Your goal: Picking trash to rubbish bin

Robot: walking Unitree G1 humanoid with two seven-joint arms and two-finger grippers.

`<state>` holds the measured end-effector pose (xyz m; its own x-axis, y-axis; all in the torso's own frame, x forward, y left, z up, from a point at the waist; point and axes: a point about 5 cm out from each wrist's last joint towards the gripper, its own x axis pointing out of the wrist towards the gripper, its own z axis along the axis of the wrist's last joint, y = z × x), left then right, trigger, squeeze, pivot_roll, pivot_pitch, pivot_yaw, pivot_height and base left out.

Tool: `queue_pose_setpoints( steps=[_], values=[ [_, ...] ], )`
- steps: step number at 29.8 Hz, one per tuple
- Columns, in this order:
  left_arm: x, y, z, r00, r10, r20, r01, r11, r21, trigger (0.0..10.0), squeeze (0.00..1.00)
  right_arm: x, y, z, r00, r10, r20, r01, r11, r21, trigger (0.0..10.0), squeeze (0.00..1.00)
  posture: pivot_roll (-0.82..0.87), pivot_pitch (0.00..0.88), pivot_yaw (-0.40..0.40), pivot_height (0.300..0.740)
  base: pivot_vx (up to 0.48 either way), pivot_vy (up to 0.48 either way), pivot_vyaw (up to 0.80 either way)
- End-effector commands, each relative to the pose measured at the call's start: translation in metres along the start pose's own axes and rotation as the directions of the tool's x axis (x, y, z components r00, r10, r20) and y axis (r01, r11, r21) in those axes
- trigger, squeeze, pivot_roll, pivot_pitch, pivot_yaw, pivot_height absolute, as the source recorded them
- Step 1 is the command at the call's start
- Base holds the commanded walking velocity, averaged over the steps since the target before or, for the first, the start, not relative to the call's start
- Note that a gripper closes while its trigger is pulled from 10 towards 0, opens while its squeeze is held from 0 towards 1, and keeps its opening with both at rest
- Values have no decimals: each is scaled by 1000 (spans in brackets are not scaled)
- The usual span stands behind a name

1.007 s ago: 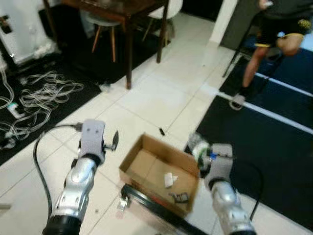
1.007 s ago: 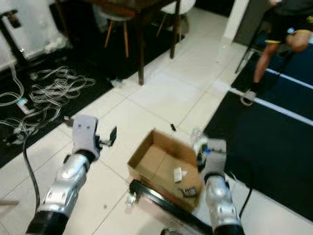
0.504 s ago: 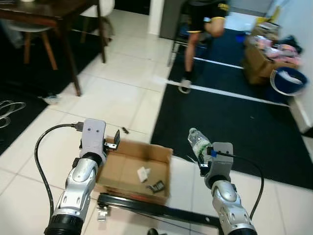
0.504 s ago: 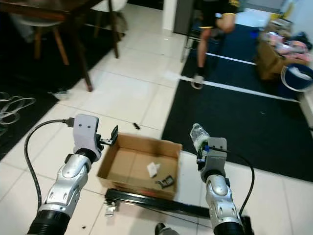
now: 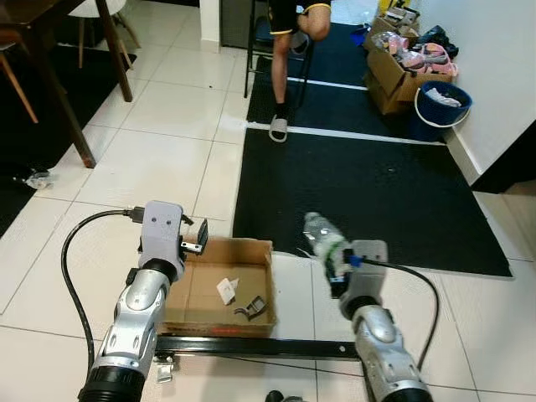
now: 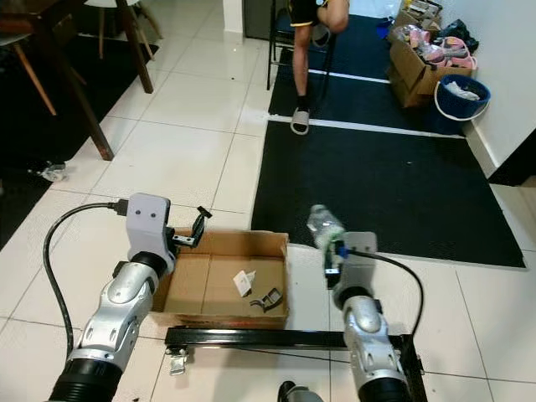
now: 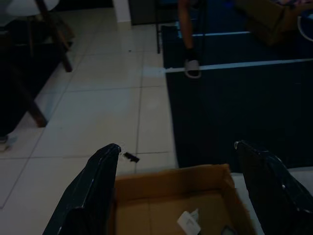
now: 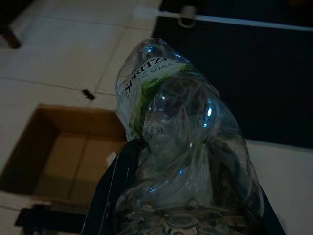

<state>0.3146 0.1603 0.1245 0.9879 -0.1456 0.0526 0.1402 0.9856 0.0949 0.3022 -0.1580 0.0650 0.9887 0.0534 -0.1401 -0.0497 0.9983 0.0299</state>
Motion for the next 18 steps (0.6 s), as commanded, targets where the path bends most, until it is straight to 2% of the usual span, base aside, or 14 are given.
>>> queue_pose_setpoints(
  steps=[1, 5, 8, 10, 12, 18],
  values=[
    [-3, 0, -6, 1000, 1, -19, -2, 1000, -12, 10000, 0, 0, -2, 0, 1000, 8, 3, -8, 1000, -19, 10000, 0, 7, 181, -26, 740, 0, 0, 0],
    [-4, 0, -6, 1000, 0, -21, 0, 1000, -9, 10000, 0, 0, 1, 0, 999, 39, -2, -39, 995, -95, 10000, 0, 8, 180, -24, 740, 0, 0, 0],
    [-4, -1, -5, 1000, -7, -18, 7, 1000, -19, 10000, 0, 0, 2, 1, 999, 35, 9, -35, 996, -81, 10000, 0, 9, 182, -22, 740, 0, 0, 469],
    [-4, -2, -5, 1000, -15, -10, 15, 1000, -18, 10000, 0, 0, 1, 1, 1000, 24, 20, -23, 999, -25, 10000, 0, 9, 182, -22, 740, 0, 0, 0],
    [-4, -1, -4, 1000, -13, -9, 13, 1000, -18, 10000, 0, -1, 1, 1, 1000, 19, 18, -19, 1000, -5, 10000, 0, 9, 182, -22, 740, 0, 0, 0],
    [-4, -1, -4, 1000, -9, -1, 9, 999, -30, 10000, 0, -1, 1, 1, 1000, 24, 20, -24, 999, -23, 10000, 0, 11, 182, -21, 740, 0, 0, 0]
  ],
)
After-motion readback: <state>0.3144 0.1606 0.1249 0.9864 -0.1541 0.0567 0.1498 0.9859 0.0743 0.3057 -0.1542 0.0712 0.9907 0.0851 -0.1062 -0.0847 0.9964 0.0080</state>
